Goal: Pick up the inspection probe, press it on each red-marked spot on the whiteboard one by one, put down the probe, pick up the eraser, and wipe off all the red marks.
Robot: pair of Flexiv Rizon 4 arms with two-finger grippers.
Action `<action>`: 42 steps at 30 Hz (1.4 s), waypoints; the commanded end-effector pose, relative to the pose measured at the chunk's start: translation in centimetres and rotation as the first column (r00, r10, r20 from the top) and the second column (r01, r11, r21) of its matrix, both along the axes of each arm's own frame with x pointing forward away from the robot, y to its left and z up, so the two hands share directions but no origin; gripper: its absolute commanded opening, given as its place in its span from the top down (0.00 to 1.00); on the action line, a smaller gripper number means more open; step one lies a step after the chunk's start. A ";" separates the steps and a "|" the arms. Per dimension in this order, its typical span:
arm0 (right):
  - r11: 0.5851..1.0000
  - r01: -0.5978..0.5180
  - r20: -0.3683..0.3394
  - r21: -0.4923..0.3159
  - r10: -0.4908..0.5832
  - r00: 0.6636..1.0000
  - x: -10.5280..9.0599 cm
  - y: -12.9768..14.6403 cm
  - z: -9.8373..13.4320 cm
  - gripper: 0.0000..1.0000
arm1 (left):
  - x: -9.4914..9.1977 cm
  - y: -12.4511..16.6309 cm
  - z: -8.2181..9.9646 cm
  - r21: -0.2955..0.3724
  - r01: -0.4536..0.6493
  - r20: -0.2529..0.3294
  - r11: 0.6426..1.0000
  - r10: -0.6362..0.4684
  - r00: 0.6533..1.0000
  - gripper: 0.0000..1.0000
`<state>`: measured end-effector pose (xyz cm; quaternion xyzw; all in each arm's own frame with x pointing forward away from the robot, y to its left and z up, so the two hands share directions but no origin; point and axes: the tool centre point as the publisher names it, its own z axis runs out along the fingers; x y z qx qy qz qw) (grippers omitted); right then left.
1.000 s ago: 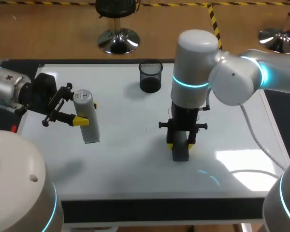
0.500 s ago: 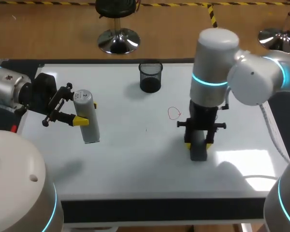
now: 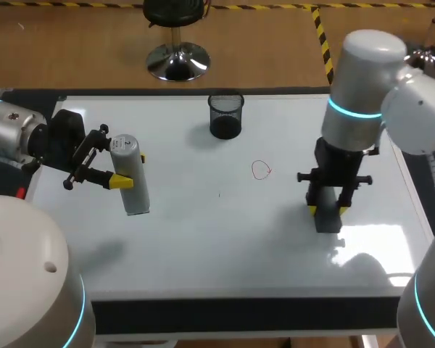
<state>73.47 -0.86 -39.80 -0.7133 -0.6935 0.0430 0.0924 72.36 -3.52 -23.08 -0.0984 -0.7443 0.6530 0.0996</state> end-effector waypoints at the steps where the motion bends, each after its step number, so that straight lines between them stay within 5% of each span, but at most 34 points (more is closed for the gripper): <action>1: 1.000 0.003 0.019 0.030 -0.004 1.000 -0.6 -2.2 1.4 1.00 | -0.1 0.1 0.1 0.000 -0.001 0.002 1.000 0.001 1.000 1.00; 15: 0.998 0.034 0.035 0.049 -0.036 0.999 0.6 -4.9 3.0 1.00 | -0.1 0.1 0.1 0.000 -0.001 0.002 1.000 0.001 1.000 1.00; 42: 0.998 0.036 0.036 0.050 -0.038 0.999 0.6 -5.0 3.1 1.00 | -0.1 0.1 0.1 0.000 -0.001 0.002 1.000 0.001 1.000 1.00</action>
